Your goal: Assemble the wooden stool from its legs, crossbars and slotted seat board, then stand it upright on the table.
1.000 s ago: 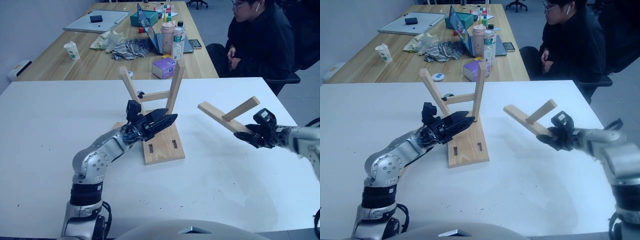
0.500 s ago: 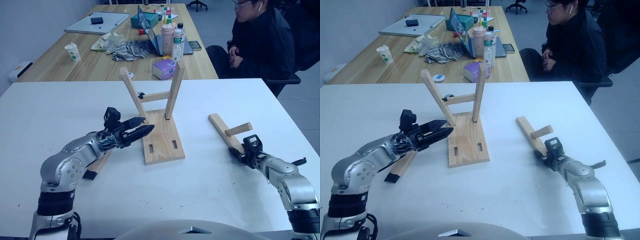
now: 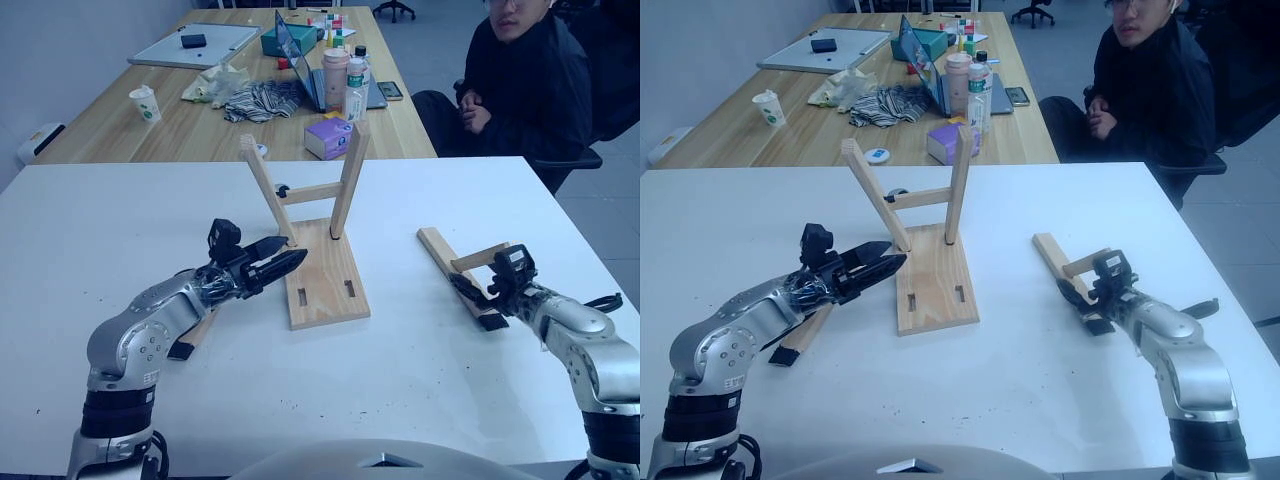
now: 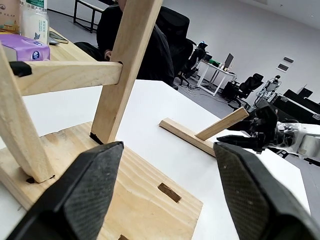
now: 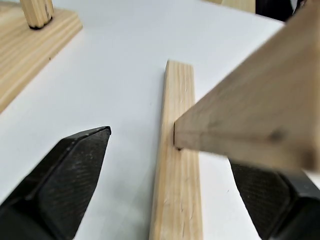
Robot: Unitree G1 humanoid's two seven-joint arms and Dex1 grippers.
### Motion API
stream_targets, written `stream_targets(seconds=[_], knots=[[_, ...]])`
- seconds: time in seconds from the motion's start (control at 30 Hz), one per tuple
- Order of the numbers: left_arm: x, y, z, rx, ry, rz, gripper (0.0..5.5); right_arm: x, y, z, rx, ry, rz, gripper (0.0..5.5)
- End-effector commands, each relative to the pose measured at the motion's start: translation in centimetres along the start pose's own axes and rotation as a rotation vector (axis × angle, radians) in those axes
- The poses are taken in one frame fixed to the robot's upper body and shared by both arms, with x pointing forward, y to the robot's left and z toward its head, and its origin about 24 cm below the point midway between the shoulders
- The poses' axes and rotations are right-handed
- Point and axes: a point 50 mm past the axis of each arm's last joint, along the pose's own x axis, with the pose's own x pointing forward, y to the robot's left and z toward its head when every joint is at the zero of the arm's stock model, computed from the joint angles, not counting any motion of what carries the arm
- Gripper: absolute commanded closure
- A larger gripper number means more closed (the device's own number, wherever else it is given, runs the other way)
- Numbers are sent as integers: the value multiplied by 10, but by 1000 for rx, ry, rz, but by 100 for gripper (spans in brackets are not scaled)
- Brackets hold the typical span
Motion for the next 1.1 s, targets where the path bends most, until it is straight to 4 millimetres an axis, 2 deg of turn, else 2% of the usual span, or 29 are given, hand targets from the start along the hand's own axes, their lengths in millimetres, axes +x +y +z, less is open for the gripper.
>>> stream_targets(seconds=[0.03,0.7,0.87,1.1], knots=[[0,1,6,24,-13,18,220,-3,-2,12,8,-63,-32,160],[0,1,5,26,-13,24,220,-13,-7,21,-8,-57,-63,511],[1,2,5,27,-16,22,220,-12,-9,27,-7,-81,-65,510],[2,1,5,30,-22,23,220,-12,-12,47,4,-135,-59,510]])
